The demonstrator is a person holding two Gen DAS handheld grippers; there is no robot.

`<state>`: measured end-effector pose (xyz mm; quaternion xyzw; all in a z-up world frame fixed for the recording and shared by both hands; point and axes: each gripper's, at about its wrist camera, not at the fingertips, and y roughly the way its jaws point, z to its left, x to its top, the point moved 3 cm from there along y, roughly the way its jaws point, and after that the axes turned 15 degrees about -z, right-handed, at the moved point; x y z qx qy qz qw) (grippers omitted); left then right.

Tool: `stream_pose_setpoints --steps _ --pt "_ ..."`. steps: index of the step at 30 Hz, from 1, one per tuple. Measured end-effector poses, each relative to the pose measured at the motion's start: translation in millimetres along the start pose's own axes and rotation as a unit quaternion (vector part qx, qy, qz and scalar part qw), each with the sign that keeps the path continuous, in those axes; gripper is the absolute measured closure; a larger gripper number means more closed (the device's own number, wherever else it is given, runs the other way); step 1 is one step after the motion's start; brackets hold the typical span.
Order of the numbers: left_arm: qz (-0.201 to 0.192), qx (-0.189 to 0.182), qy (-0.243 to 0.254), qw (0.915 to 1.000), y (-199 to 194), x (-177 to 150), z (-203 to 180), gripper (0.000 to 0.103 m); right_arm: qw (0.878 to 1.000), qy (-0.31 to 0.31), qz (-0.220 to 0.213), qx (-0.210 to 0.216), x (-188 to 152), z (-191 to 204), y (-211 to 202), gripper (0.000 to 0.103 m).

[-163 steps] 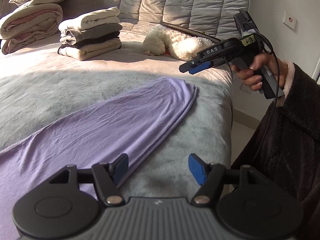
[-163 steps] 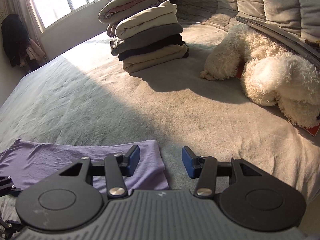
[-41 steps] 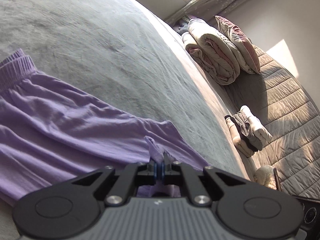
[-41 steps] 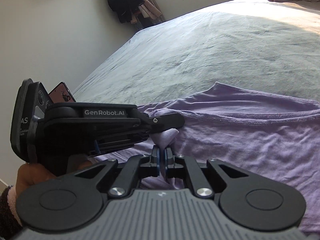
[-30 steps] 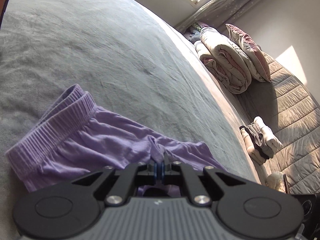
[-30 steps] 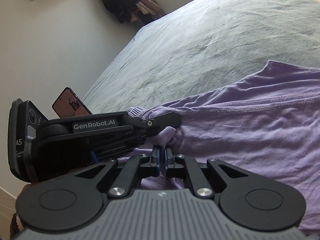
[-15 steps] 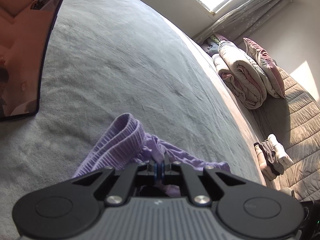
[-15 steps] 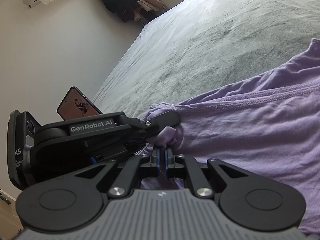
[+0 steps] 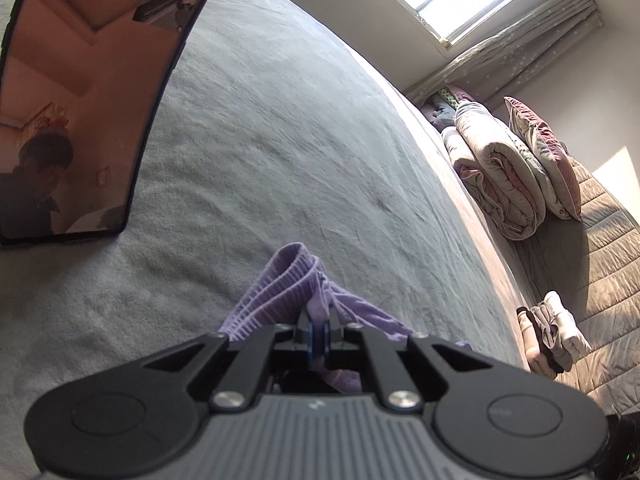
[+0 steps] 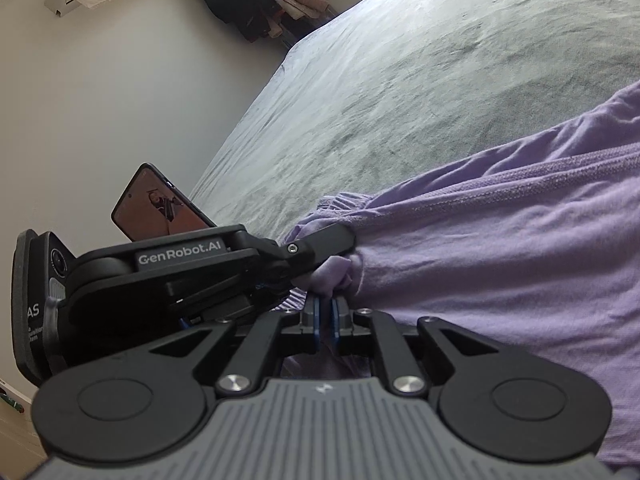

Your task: Fold clothes

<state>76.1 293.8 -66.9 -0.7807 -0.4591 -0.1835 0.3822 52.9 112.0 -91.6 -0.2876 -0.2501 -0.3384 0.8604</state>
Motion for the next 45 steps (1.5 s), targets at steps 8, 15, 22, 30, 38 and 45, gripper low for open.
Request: stream_pose_setpoints --steps 8,15,22,30,38,45 --pt "-0.050 -0.030 -0.045 0.9972 -28 15 12 0.098 0.999 0.014 0.014 0.050 -10 15 4 0.088" --pt "-0.026 -0.094 -0.043 0.9943 -30 5 -1 0.098 0.998 -0.010 0.039 0.057 -20 26 -5 0.088" --pt "0.054 -0.019 0.015 0.9982 -10 -22 2 0.100 0.999 -0.030 0.026 0.025 -4 11 -37 0.088" --pt "0.023 -0.053 0.002 0.9983 -30 -12 5 0.098 0.998 -0.058 -0.008 -0.032 26 -21 -72 0.088" --pt "0.054 -0.006 0.068 0.9962 -28 -26 -5 0.097 0.998 -0.024 -0.024 -0.058 30 -49 -94 0.088" --pt "0.035 0.050 0.120 0.9909 -48 -23 -1 0.097 0.998 -0.003 -0.029 -0.062 24 -57 -112 0.088"
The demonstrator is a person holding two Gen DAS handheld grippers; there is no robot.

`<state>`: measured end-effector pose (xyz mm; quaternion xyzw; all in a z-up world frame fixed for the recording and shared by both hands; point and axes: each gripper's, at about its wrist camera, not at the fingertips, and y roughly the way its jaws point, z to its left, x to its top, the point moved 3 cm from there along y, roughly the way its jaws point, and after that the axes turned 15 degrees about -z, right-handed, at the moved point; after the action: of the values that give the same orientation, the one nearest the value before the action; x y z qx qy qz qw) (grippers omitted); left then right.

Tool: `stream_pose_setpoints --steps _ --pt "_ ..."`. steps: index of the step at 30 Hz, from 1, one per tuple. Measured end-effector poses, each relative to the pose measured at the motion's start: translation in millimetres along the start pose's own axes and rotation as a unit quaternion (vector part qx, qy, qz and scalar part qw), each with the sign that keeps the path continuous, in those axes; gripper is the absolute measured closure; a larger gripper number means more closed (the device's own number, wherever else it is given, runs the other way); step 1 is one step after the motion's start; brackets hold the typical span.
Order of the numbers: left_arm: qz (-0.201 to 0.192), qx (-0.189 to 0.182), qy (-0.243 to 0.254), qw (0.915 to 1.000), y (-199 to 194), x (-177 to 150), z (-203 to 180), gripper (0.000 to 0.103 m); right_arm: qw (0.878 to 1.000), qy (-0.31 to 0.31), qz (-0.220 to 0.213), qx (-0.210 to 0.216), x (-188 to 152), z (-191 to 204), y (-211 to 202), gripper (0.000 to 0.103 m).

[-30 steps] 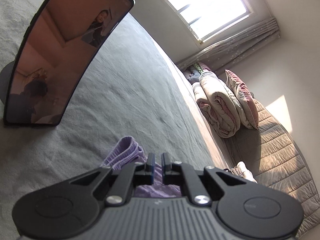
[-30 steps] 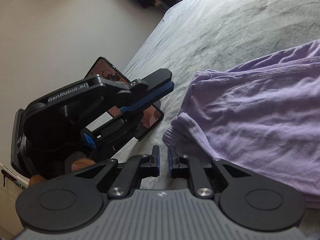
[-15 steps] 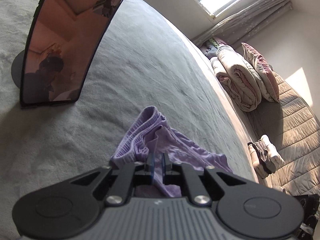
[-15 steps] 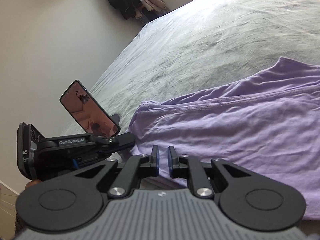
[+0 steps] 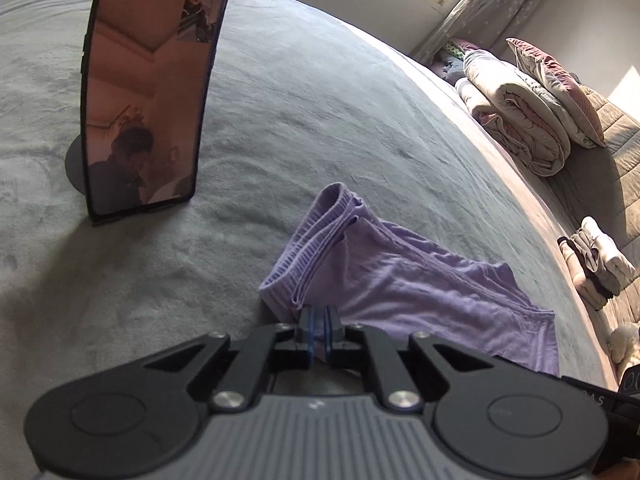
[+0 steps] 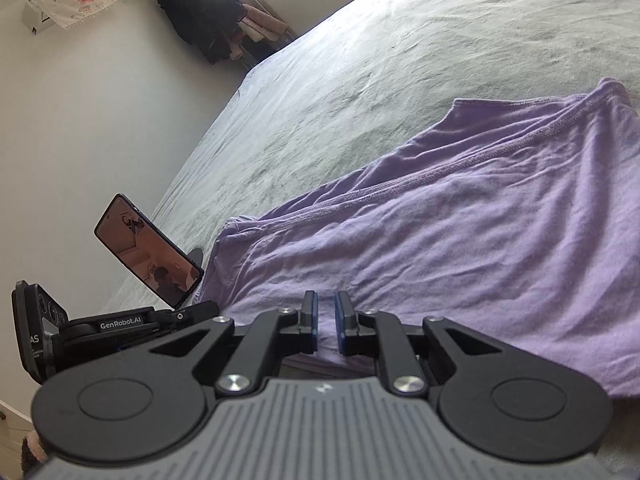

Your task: Fold clothes

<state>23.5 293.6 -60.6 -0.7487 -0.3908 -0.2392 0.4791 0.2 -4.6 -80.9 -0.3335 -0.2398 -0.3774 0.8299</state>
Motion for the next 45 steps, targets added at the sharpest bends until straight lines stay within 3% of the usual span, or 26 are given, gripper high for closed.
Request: stream_pose_setpoints --steps 5,7,8,13,17,23,29,30,31,36,41,45 --pt "-0.010 0.010 0.006 0.9999 -8 1 6 0.097 1.000 0.013 -0.010 -0.006 -3 -8 -18 0.083" --pt "-0.026 0.011 0.002 0.9996 -14 5 8 0.097 1.000 0.009 -0.026 -0.009 0 -9 -28 0.064" --pt "-0.039 0.010 0.002 0.9992 -17 7 7 0.097 0.999 0.000 -0.034 -0.012 2 -9 -32 0.063" --pt "-0.099 -0.033 0.009 0.9945 -24 15 -11 0.097 0.992 -0.078 -0.089 -0.047 17 -6 -49 0.063" --pt "-0.104 -0.055 0.035 0.9924 -5 11 -35 0.097 0.973 -0.160 -0.133 -0.101 28 -8 -53 0.063" --pt "-0.115 -0.038 0.038 0.9919 28 9 -43 0.097 0.961 -0.187 -0.138 -0.146 39 -31 -42 0.063" --pt "-0.117 0.016 0.078 0.9900 48 2 -36 0.101 0.946 -0.236 -0.114 -0.192 51 -57 -25 0.063" --pt "-0.115 0.014 0.080 0.9900 49 0 -34 0.100 0.943 -0.242 -0.107 -0.203 52 -63 -22 0.073" --pt "-0.115 0.014 0.080 0.9901 50 0 -33 0.100 0.941 -0.245 -0.105 -0.207 54 -67 -20 0.078" --pt "-0.117 0.026 0.090 0.9888 47 1 -37 0.100 0.940 -0.251 -0.106 -0.204 61 -75 -18 0.080" --pt "-0.128 0.031 0.091 0.9871 38 -1 -44 0.099 0.953 -0.222 -0.105 -0.177 73 -82 -23 0.079" --pt "-0.137 0.013 0.110 0.9843 21 -6 -58 0.075 0.960 -0.207 -0.102 -0.160 79 -78 -42 0.069"
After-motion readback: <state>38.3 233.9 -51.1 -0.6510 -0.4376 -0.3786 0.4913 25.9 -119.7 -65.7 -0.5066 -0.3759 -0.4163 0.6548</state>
